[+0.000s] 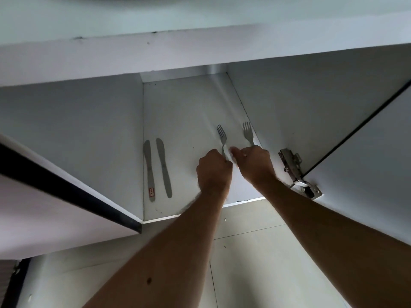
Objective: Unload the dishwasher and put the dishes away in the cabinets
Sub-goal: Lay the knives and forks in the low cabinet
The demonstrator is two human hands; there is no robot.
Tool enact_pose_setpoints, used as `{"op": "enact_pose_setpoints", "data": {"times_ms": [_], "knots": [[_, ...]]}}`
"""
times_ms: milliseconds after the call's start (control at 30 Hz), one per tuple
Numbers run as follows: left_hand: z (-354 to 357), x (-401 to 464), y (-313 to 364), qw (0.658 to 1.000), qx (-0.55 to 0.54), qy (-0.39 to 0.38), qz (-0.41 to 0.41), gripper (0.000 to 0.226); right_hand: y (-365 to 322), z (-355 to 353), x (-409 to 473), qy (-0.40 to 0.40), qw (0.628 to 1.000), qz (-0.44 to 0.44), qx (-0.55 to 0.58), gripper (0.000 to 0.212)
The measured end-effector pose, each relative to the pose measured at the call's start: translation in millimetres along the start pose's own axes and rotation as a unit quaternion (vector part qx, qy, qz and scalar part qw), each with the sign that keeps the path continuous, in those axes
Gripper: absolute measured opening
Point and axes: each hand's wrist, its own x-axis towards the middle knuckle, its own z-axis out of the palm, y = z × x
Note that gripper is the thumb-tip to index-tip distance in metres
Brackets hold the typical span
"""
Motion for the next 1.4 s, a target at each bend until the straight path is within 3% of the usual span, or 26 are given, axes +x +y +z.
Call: {"op": "enact_pose_setpoints", "data": {"times_ms": [133, 233, 300, 367, 500, 633, 867, 1267, 1400], "knots": [[7, -3, -7, 0.999, -0.028, 0.000, 0.022, 0.023, -4, 4, 17, -0.118, 0.986, 0.113, 0.028, 0.054], [8, -3, -12, 0.997, -0.073, -0.026, 0.001, 0.020, -3, -2, 23, -0.151, 0.981, 0.114, -0.045, 0.044], [7, -1, -14, 0.993, -0.107, -0.053, 0.003, 0.019, -7, -3, 24, -0.127, 0.981, 0.112, -0.098, 0.046], [0, -1, -15, 0.984, -0.154, -0.085, -0.001, 0.022, -7, 0, 23, -0.088, 0.987, 0.110, -0.072, 0.048], [-17, 6, -32, 0.985, -0.155, -0.066, 0.037, 0.026, -5, 8, 13, 0.000, 0.999, 0.037, 0.010, 0.039], [-23, 11, -44, 0.979, -0.180, -0.096, 0.026, 0.026, -15, 18, 7, -0.019, 0.999, 0.018, -0.039, 0.056], [-23, 8, -54, 0.978, -0.188, -0.070, 0.058, 0.034, -13, 25, 2, 0.013, 0.998, 0.065, -0.013, 0.031], [-19, 6, -59, 0.974, -0.191, -0.062, 0.101, 0.039, 9, 8, -6, 0.051, 0.996, 0.049, -0.061, 0.037], [-20, 4, -58, 0.976, -0.183, -0.065, 0.104, 0.041, 6, 8, -7, 0.045, 0.995, 0.047, -0.075, 0.031]]}}
